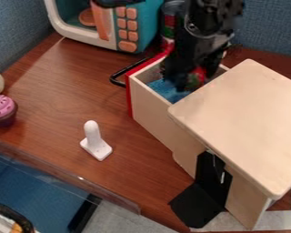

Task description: Put the red object in the drawer

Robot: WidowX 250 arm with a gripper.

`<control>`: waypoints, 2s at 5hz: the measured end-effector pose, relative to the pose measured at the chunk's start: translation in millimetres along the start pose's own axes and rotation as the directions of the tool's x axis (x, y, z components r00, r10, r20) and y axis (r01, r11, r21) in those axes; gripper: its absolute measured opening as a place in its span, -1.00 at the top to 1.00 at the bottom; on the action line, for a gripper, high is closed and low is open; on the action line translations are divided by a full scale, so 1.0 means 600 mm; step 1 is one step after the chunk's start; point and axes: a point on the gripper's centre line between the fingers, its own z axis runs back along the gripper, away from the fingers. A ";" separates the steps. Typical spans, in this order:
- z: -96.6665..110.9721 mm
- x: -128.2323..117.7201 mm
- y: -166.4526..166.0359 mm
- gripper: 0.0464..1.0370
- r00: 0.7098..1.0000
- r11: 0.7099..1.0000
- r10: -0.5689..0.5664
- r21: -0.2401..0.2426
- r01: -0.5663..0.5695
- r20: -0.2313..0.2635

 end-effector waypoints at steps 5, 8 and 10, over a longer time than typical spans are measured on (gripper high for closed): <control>0.052 0.088 0.086 -0.93 0.999 0.998 0.001 0.070 0.003 -0.054; 0.093 0.141 0.157 -0.93 0.980 0.971 -0.169 0.154 0.185 -0.109; 0.094 0.141 0.157 -0.93 0.978 0.970 -0.175 0.150 0.191 -0.112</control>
